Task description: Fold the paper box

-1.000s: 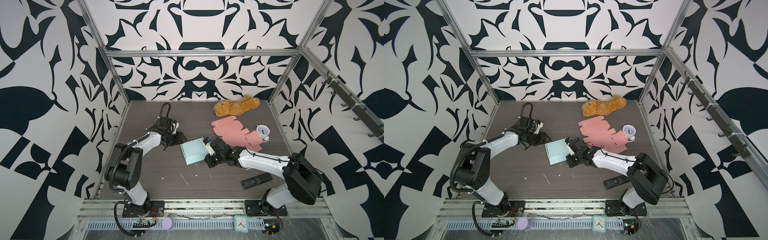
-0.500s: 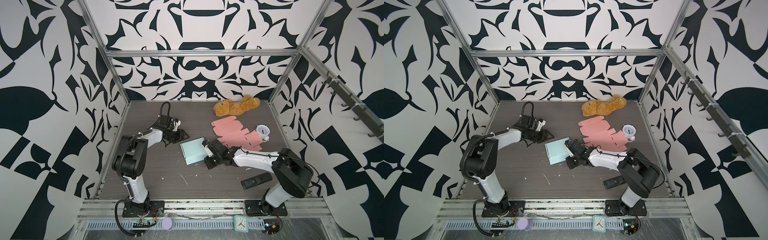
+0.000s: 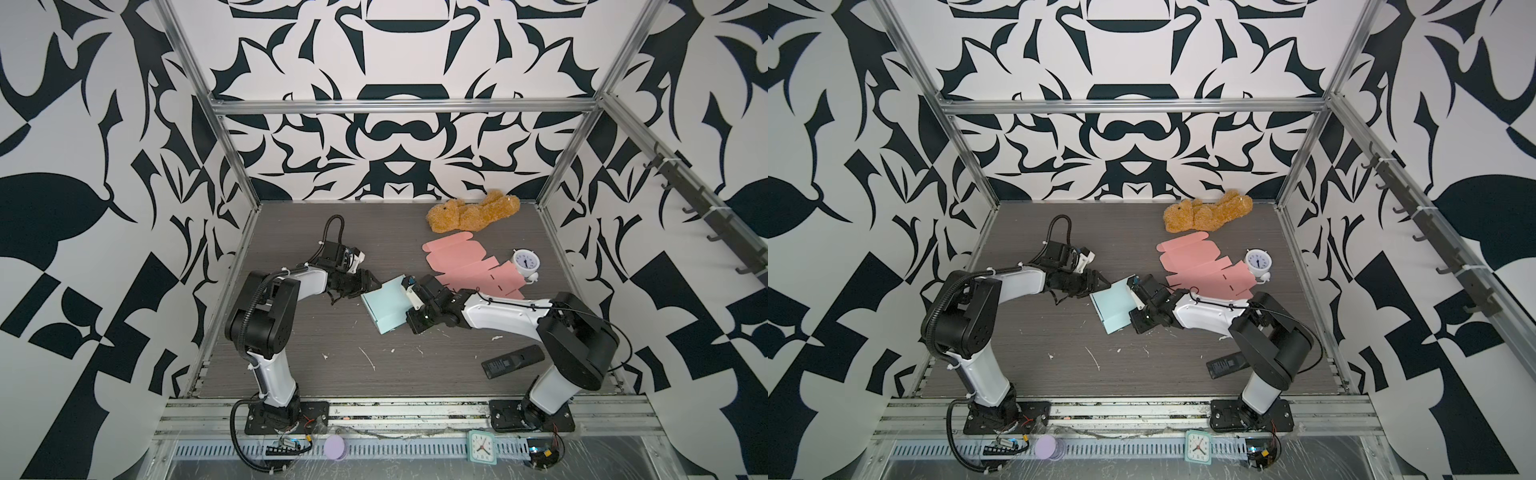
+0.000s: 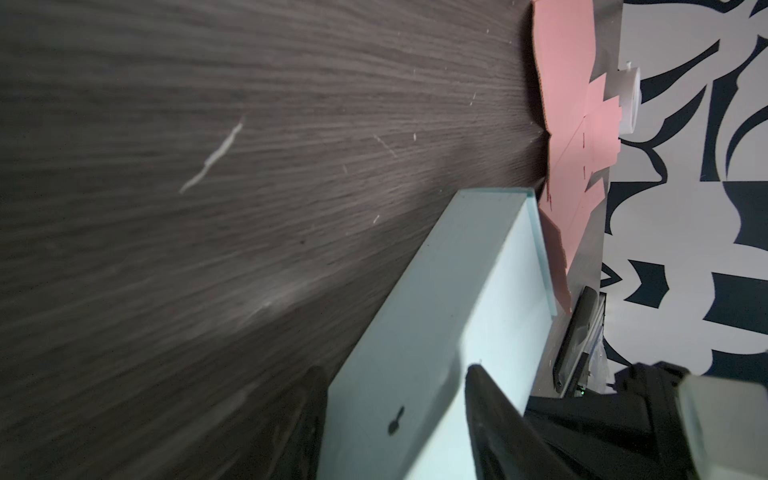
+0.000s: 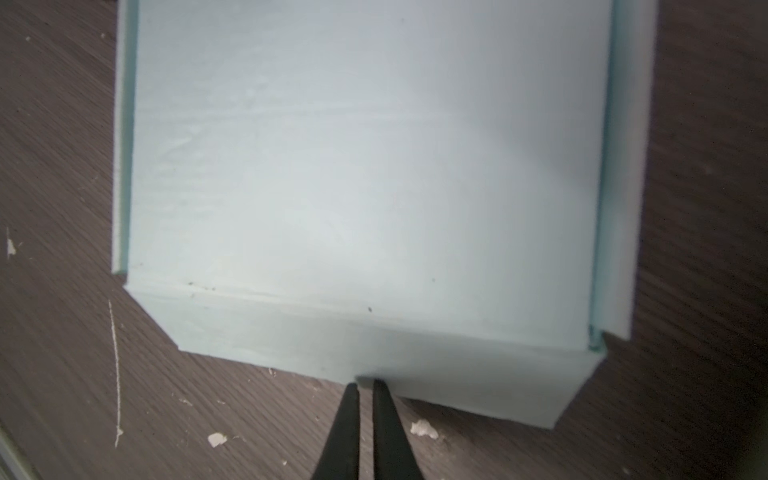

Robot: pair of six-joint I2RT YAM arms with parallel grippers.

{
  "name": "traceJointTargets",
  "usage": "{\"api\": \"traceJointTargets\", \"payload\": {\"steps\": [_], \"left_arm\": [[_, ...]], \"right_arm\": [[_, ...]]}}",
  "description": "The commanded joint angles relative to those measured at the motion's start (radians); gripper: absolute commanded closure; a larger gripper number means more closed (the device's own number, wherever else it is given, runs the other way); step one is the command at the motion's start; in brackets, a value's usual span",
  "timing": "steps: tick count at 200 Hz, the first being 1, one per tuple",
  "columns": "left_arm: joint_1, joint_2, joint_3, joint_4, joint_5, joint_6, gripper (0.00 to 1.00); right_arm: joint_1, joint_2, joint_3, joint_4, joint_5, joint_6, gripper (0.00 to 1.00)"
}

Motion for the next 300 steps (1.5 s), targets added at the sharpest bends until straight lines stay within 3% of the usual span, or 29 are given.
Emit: {"api": "traceJointTargets", "payload": {"steps": [1,129,260,300], "left_arm": [[-0.002,-0.035,-0.038,0.023,0.014,-0.017,0.44],[-0.015,-0.196,-0.255,0.152,0.018,-0.128,0.48],[-0.082,-0.314,-0.352,0.102,-0.053,-0.153,0.49],[-0.083,-0.355,-0.374,0.071,-0.076,-0.150,0.46]], "right_arm": [[-0.005,0.001,0.039,-0.008,0.018,-0.013,0.89],[-0.007,0.028,0.060,-0.029,0.034,-0.012,0.89],[-0.004,0.027,0.045,-0.022,0.039,-0.007,0.89],[0.010,0.000,0.029,-0.037,0.051,-0.003,0.83]]}}
